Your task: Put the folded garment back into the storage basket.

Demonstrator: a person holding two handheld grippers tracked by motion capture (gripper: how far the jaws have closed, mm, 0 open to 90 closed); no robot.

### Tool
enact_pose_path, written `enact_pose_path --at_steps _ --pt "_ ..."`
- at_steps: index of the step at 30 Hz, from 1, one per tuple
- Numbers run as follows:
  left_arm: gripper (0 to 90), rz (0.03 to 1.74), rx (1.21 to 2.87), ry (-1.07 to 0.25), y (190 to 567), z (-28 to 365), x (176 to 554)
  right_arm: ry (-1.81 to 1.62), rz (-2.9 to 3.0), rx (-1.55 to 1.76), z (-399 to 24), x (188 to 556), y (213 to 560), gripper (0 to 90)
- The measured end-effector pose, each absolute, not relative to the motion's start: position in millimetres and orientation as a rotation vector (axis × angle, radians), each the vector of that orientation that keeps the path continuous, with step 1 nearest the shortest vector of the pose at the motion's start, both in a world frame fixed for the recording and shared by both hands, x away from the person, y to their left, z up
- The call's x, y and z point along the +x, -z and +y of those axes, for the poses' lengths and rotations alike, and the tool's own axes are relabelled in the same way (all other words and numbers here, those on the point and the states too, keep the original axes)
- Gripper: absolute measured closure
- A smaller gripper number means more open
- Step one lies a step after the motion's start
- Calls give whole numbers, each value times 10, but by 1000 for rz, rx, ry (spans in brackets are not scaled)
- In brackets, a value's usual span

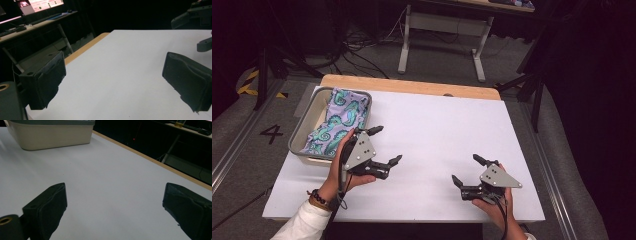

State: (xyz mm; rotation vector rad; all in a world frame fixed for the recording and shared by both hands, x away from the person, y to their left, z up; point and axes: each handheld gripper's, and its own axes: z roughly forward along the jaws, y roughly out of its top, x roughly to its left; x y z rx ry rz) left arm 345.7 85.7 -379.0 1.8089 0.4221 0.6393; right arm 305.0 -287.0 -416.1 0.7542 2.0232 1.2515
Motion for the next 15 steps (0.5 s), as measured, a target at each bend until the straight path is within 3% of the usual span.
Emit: enact_pose_path --at_steps 15 --pt "61 411 1862 -637 4020 836 3298 -1238 2043 733 -2817 2991 4215 60"
